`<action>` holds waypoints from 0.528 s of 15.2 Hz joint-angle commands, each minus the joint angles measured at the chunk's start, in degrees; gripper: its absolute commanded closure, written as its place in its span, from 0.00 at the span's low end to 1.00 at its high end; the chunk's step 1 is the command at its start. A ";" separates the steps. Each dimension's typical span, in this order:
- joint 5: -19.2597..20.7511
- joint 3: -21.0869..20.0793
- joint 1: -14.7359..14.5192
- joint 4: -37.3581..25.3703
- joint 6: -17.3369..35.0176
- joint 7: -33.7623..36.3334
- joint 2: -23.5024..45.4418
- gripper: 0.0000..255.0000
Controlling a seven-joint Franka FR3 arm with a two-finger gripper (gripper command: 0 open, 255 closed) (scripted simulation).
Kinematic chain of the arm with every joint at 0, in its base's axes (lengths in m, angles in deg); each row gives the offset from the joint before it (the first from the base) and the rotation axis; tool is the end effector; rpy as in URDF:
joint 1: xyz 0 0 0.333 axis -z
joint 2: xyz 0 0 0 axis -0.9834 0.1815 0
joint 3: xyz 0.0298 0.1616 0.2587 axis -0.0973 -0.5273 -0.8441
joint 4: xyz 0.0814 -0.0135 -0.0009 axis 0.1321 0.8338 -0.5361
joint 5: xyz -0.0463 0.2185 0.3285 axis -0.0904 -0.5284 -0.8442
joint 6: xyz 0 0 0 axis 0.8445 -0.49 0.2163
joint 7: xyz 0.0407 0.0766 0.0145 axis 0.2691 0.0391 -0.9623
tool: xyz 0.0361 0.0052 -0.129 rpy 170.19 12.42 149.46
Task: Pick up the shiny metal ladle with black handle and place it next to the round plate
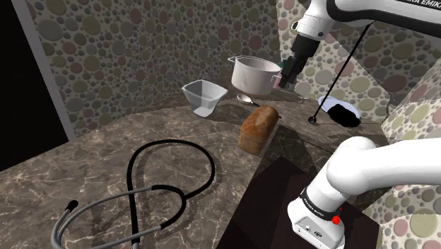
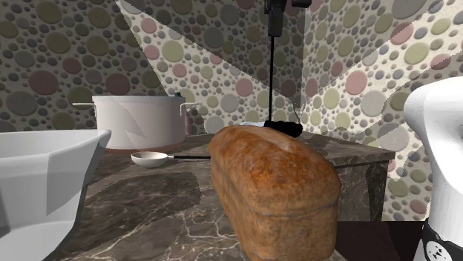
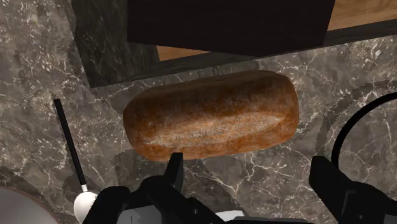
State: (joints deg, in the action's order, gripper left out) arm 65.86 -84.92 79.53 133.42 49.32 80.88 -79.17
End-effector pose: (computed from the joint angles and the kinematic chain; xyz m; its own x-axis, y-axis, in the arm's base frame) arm 0.3097 -0.0270 0.5806 0.9931 0.1033 0.0560 0.1054 -0.9938 -0.0366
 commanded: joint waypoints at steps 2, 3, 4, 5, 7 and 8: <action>0.75 0.77 0.17 0.47 1.29 -1.06 1.08 0.00; 1.49 1.54 0.33 0.86 2.60 -2.11 2.23 0.00; 2.21 2.30 0.50 1.19 3.92 -3.15 3.45 0.00; 2.90 3.07 0.66 1.44 5.24 -4.17 4.73 0.00; 4.21 4.59 0.98 1.75 7.90 -6.17 7.49 0.00; 4.83 5.35 1.13 1.79 9.23 -7.15 8.97 0.00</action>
State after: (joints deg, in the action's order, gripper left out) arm 70.01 -80.40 80.53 135.11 56.87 74.83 -71.97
